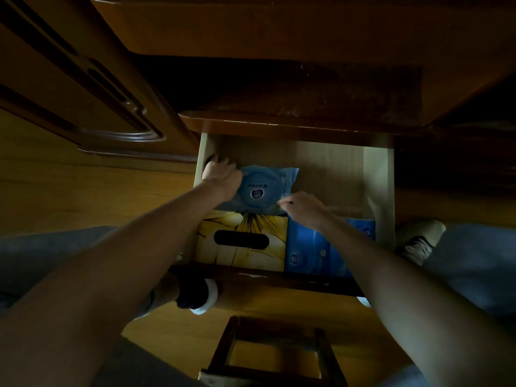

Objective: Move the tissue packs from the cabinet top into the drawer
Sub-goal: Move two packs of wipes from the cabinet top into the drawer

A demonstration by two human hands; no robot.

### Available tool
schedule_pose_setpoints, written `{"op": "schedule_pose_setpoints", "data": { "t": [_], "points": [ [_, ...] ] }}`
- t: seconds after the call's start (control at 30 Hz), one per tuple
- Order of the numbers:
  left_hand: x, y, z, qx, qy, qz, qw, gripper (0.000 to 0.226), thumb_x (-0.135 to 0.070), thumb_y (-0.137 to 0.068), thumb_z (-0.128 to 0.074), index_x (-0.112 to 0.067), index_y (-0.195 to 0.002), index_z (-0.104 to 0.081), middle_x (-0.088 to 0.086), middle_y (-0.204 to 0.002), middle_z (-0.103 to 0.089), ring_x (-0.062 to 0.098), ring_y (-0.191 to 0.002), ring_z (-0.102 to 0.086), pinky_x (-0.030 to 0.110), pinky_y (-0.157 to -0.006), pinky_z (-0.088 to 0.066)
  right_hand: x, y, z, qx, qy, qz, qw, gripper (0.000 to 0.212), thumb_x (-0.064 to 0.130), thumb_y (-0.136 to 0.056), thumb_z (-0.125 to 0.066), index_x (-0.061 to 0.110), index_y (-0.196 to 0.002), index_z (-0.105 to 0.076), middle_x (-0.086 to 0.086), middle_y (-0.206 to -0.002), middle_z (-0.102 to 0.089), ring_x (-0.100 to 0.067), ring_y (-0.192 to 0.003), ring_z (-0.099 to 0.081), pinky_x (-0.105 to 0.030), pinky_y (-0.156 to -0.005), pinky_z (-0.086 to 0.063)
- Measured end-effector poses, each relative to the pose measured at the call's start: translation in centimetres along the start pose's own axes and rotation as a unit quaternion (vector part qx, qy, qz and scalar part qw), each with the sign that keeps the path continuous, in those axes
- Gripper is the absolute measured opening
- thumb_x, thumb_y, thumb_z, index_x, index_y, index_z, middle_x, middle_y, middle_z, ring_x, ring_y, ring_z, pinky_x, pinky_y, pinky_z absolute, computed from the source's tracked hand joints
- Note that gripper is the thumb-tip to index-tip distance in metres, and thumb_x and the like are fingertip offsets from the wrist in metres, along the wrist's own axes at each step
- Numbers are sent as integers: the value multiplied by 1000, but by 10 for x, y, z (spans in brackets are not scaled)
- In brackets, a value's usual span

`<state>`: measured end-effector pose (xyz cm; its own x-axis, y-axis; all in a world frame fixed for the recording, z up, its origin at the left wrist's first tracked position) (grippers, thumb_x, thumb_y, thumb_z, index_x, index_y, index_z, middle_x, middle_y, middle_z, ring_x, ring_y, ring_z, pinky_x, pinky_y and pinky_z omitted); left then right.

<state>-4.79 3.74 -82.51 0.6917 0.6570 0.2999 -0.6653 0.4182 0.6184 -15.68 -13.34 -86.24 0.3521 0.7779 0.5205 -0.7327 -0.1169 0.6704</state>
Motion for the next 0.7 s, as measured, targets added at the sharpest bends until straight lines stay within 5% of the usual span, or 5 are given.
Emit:
{"op": "schedule_pose_setpoints", "data": {
  "t": [0.1, 0.37, 0.5, 0.63, 0.7],
  "points": [
    [2, 12, -3, -26, 31, -7, 999, 46, -19, -97, -55, -15, -143, -49, 9, -147, -45, 31, -134, -42, 46, -114, -33, 3, 1, 4, 4, 47, -5, 999, 41, 26, -108, -34, 3, -118, -65, -21, -121, -64, -34, -107, -60, -40, -88, -46],
    [-31, 75, 1, 2, 221, 65, 973, 35, -14, -104, -44, -17, -136, -56, 10, -131, -62, 29, -117, -60, 42, -92, -52, -3, 47, 5, -14, 115, -81, 990, 68, 74, -98, -11, 46, -156, -33, -5, -172, 3, -38, -154, -8, -56, -118, -18],
    [-28, 113, 35, -141, 304, 72, 940, 50, -16, -100, -48, -19, -149, -43, 8, -146, -51, 30, -132, -48, 46, -99, -48, 21, 73, 24, -91, 68, -26, 993, 58, 61, -104, -34, 31, -154, -42, -8, -161, -38, -31, -134, -47, -44, -106, -39],
    [-22, 172, 83, -308, 247, -10, 919, 51, -22, -96, -54, -23, -147, -47, 2, -147, -48, 24, -130, -48, 42, -103, -46, 57, 117, 57, -83, 37, 38, 995, 37, 45, -101, -58, 34, -137, -58, 5, -99, -68, -15, -64, -60, -31, -61, -49],
    [-6, 204, 118, -393, 224, -25, 892, 50, -21, -94, -55, -23, -143, -52, 2, -143, -52, 24, -126, -52, 43, -100, -48, 86, 153, 93, -158, 44, 101, 981, 22, 41, -100, -62, 41, -121, -67, 17, -97, -69, -9, -73, -68, -34, -69, -60]
  ]
}}
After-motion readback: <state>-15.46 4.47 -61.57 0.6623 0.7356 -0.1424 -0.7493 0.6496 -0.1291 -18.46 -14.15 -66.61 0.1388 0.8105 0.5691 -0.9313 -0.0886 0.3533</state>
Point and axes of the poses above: each hand's wrist, its own y-axis away from the middle knuckle, its own z-axis out of the back of the hand, x = y × z, the point moved 5 cm from there along -y, towards the middle knuckle
